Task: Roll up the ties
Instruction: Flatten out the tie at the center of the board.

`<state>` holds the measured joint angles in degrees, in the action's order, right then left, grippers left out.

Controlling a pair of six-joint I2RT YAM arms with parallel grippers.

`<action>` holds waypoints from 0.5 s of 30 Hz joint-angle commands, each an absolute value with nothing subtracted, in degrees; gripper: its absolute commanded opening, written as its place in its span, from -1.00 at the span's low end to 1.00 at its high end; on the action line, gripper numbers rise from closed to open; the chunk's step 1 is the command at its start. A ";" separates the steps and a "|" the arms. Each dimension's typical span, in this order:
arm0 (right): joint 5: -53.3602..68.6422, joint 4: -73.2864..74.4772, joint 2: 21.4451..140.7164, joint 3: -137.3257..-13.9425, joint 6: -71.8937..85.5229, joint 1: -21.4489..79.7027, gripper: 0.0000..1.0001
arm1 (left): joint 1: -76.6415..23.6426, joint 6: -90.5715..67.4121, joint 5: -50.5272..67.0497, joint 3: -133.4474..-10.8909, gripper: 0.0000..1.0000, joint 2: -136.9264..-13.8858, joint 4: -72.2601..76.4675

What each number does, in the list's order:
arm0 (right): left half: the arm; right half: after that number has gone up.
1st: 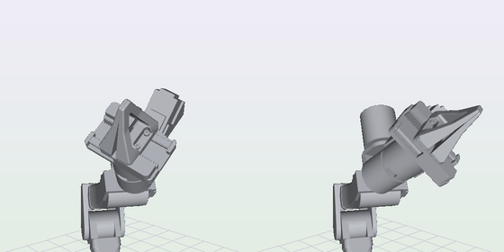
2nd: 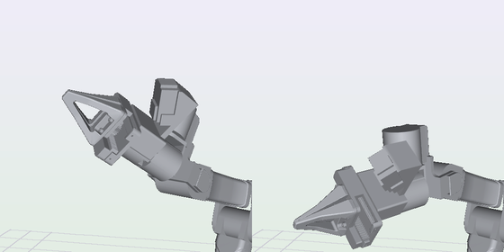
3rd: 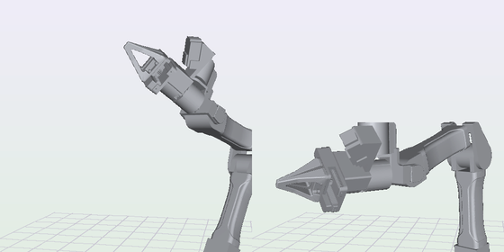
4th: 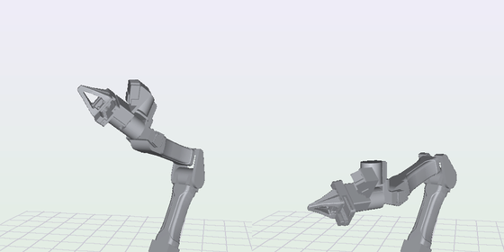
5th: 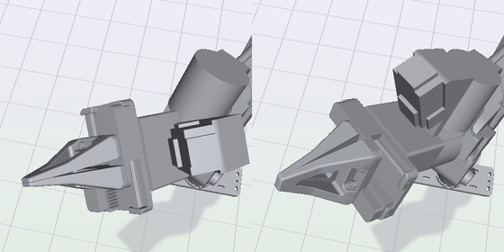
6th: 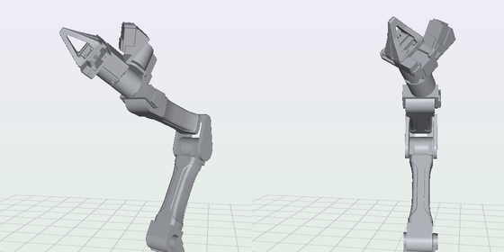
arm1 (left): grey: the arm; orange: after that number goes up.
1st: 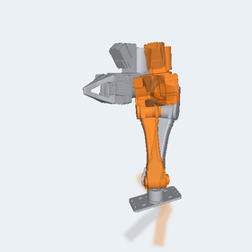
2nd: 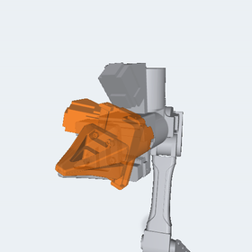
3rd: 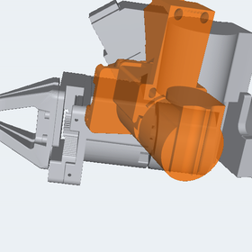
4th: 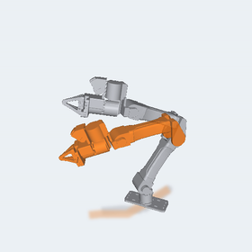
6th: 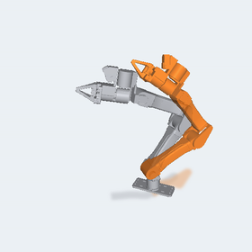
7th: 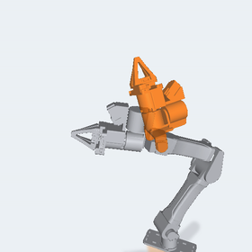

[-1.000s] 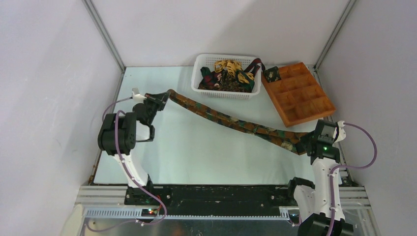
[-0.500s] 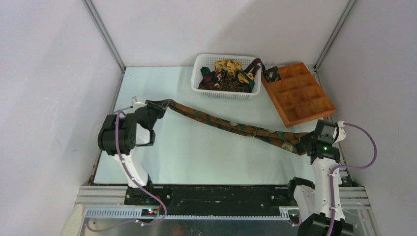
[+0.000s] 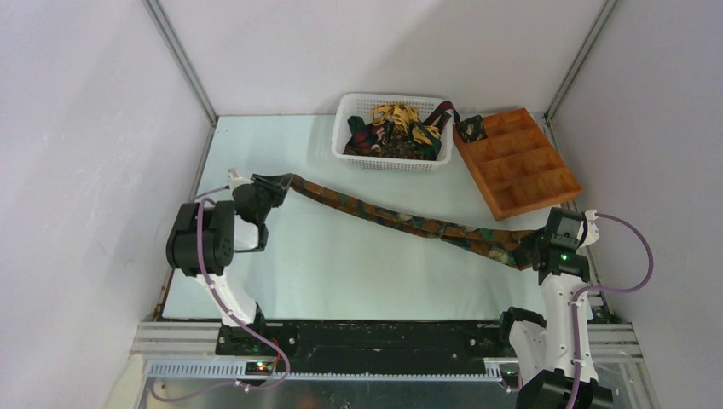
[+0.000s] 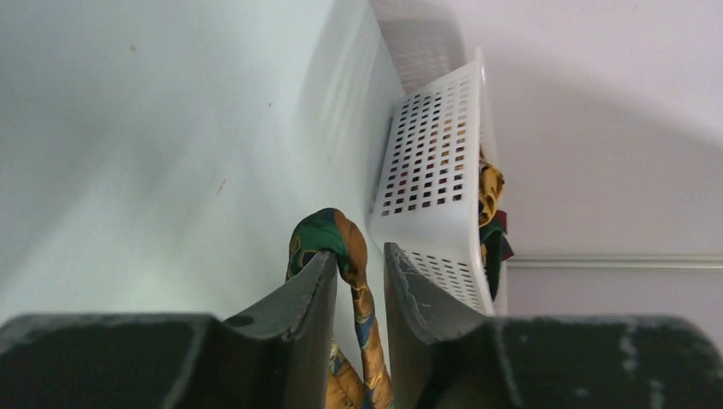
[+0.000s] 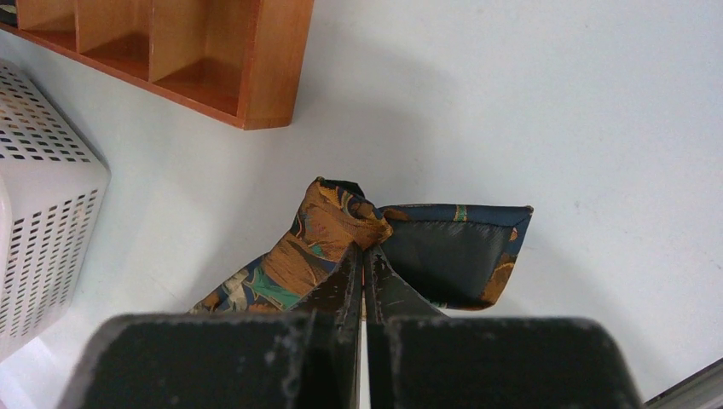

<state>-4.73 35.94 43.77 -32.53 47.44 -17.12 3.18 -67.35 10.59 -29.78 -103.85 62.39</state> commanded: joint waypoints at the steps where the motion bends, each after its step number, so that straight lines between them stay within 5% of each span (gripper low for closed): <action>1: -5.61 35.38 43.15 -32.78 46.63 -17.40 -1.00 | 3.57 -65.81 9.72 -30.06 -0.56 -99.31 59.49; 4: -5.30 35.23 43.30 -32.78 46.61 -17.34 -1.00 | 3.49 -64.46 10.76 -30.57 -0.48 -98.14 56.13; 7: -5.04 35.09 43.41 -32.78 46.63 -17.32 -1.00 | 3.47 -62.63 10.82 -31.18 -0.09 -96.29 51.31; 11: -4.69 35.00 43.46 -32.78 46.63 -17.23 -1.00 | 3.41 -60.33 9.99 -32.07 0.17 -94.16 44.16; 15: -4.60 34.93 43.47 -32.74 46.60 -17.15 -1.00 | 3.43 -58.91 9.63 -33.43 0.22 -92.71 37.00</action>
<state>-4.27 35.92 43.77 -32.53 47.33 -17.12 3.18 -62.57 10.66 -30.79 -95.79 44.69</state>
